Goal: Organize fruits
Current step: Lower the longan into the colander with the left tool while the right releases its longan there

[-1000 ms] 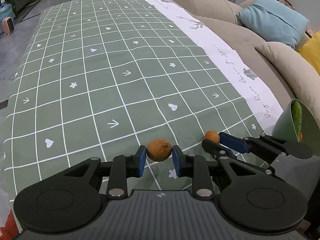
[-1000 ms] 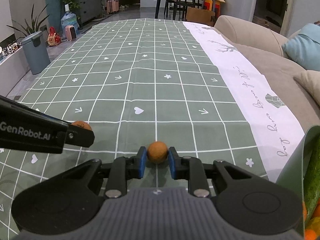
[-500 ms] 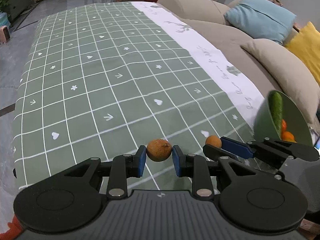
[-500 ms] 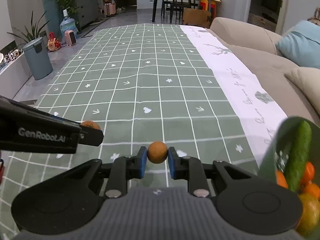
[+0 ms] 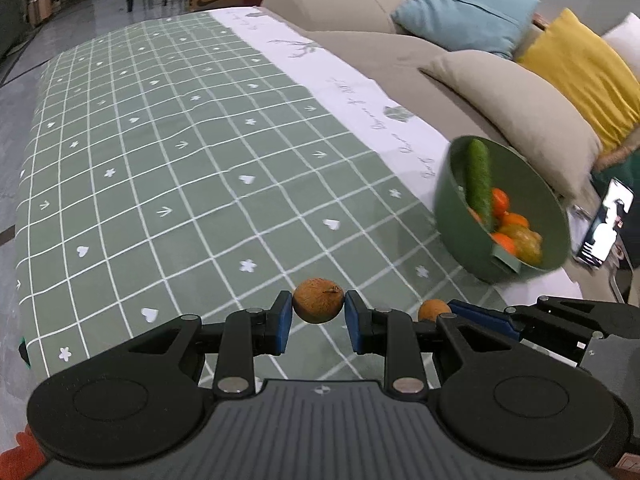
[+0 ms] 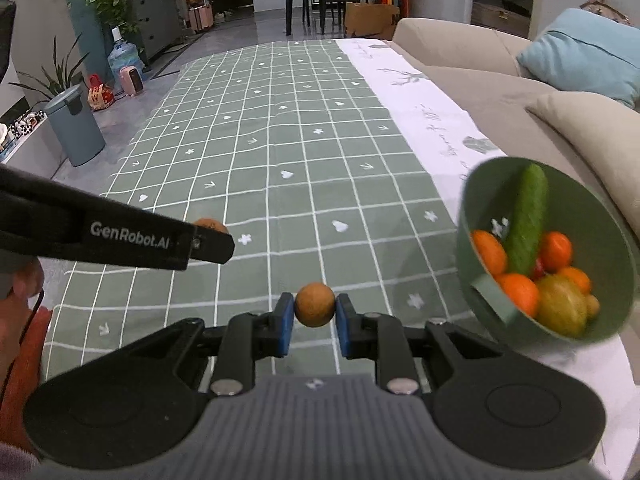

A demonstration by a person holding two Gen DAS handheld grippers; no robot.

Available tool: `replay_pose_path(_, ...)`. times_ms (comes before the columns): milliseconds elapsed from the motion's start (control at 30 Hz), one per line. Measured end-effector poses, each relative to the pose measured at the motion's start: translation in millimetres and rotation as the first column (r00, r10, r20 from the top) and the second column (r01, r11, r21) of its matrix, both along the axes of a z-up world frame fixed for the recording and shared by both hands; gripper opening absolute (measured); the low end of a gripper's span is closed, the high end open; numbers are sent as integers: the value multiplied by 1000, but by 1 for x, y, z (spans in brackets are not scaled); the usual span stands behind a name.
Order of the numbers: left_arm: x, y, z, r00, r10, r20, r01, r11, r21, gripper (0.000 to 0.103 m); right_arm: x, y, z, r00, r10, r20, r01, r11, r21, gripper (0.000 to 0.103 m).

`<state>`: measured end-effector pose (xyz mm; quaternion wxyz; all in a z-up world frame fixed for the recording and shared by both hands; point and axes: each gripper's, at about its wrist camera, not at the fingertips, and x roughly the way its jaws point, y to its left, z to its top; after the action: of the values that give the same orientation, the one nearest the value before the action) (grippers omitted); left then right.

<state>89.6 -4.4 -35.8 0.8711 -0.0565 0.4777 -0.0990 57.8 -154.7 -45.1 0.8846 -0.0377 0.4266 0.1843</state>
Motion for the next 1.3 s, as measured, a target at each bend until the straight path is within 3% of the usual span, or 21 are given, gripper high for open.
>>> replay_pose_path(300, -9, -46, 19, 994, -103, 29, 103, 995, 10, 31, -21, -47, 19, 998, -59, 14, 59, 998, 37, 18)
replay_pose_path(633, 25, -100, 31, 974, -222, 40, 224, 972, -64, 31, -11, -113, 34, 988, -136, 72, 134, 991, 27, 18)
replay_pose_path(900, 64, -147, 27, 950, -311, 19, 311, 947, -77, 31, 23, -148, 37, 986, -99, 133, 105, 994, -41, 18)
replay_pose_path(1300, 107, -176, -4, 938, -332, -102, 329, 943, -51, 31, 90, -174, -2, 996, -61, 62, 64, 996, -56, 18)
